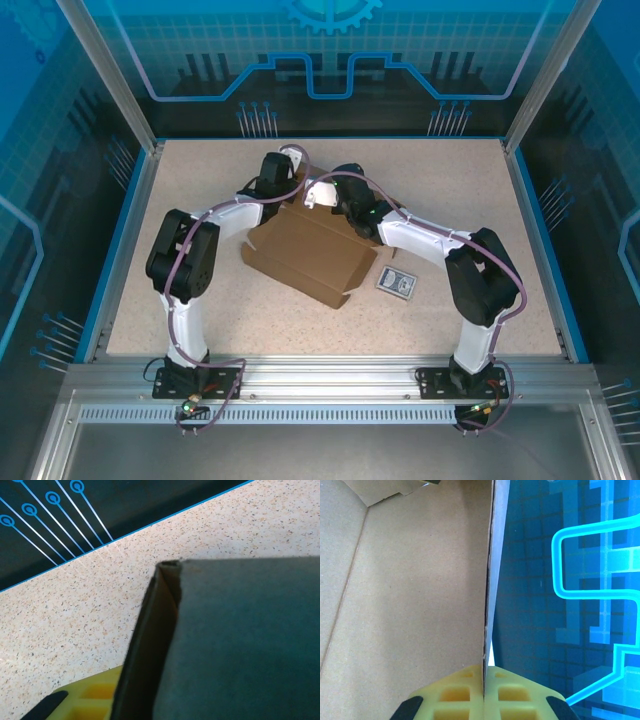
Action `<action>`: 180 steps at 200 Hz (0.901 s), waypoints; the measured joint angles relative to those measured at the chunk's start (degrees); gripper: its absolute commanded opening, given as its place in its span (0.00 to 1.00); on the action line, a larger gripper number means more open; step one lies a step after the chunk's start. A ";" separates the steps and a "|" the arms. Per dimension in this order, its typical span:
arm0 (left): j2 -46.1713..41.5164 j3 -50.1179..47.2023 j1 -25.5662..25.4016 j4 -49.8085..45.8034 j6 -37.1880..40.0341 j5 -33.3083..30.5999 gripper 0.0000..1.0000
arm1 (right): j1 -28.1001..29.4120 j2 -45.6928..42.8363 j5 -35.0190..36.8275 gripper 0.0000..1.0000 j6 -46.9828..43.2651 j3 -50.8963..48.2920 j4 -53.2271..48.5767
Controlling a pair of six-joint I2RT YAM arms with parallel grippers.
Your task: Fold the paper box
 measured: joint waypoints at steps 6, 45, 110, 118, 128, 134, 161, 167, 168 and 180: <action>0.00 -0.09 0.00 0.13 0.17 -0.02 0.37 | 0.00 0.00 0.09 0.00 0.02 0.00 -0.02; -0.37 -2.40 0.02 2.36 1.51 0.90 0.46 | 0.00 0.00 0.39 0.00 0.48 0.07 -1.01; -0.79 -2.93 0.50 2.40 2.78 1.31 0.62 | -0.02 0.00 0.59 0.00 1.07 0.46 -1.84; -0.83 -3.06 0.57 2.49 2.67 1.27 0.66 | -0.02 0.00 0.61 0.00 1.07 0.55 -2.01; -0.90 -3.28 0.68 2.47 2.80 1.31 0.69 | -0.04 0.00 0.59 0.00 1.09 0.74 -2.29; -1.01 -3.50 0.72 2.51 2.82 1.33 0.70 | -0.04 0.00 0.59 0.00 1.09 0.85 -2.38; -2.12 -5.11 1.16 2.43 2.29 1.92 0.77 | -0.07 0.00 0.66 0.00 1.29 0.98 -2.91; -2.47 -5.70 1.33 2.27 2.12 2.47 0.79 | -0.07 0.00 0.74 0.00 1.33 1.05 -3.04; -2.56 -5.79 1.40 2.27 2.10 2.49 0.79 | -0.07 0.00 0.76 0.00 1.33 1.07 -3.04; -3.23 -6.93 1.77 1.92 1.68 3.37 0.82 | -0.07 0.00 0.81 0.00 1.53 1.16 -3.15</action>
